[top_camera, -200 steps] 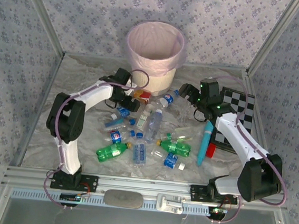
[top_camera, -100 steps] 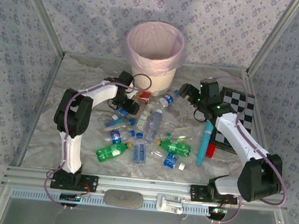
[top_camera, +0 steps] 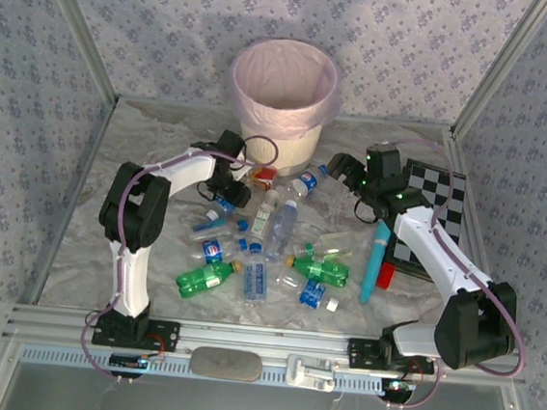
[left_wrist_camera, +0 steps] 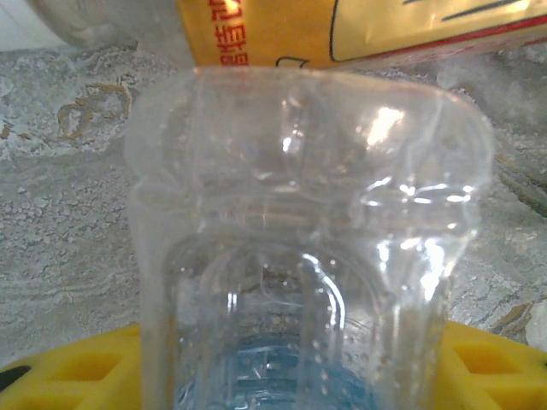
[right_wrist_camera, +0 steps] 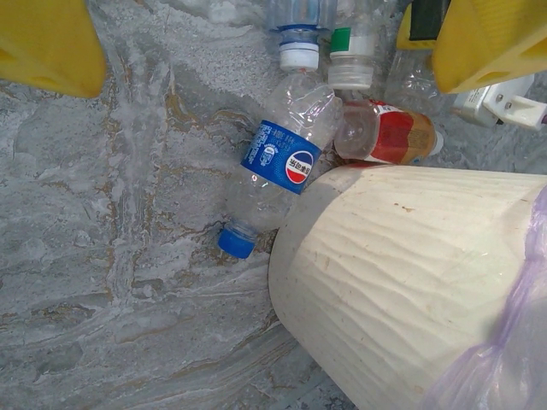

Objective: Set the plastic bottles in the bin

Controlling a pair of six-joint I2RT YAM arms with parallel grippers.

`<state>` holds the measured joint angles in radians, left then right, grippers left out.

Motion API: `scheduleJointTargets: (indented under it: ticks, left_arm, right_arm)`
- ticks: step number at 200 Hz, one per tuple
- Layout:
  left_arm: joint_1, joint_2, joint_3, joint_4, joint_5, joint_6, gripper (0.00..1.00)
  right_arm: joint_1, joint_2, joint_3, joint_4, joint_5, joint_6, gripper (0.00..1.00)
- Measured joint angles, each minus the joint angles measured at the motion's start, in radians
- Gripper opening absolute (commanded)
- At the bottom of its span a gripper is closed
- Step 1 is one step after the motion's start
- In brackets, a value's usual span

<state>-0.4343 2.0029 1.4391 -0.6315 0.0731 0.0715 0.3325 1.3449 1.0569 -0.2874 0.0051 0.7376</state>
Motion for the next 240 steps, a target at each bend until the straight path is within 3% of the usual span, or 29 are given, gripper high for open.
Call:
scheduleJointTargets:
  ticks: [50,132,171,240]
  left_arm:
    - [0.001,-0.074,-0.054,0.026,-0.065,0.007,0.53]
    - [0.084,-0.412,-0.113,0.109,-0.134,-0.052,0.51]
    - [0.086,-0.49,-0.025,0.127,-0.058,-0.105,0.51]
    - [0.085,-0.476,0.22,0.352,0.127,-0.267,0.51]
  right_arm:
    - [0.002,0.002,0.0,0.001,0.0,0.007,1.0]
    - [0.008,0.019,-0.002,0.027,-0.001,0.012,1.0]
    - [0.008,0.026,-0.014,0.038,-0.002,0.015,1.0]
    - [0.008,0.028,-0.035,0.052,-0.008,0.016,1.0]
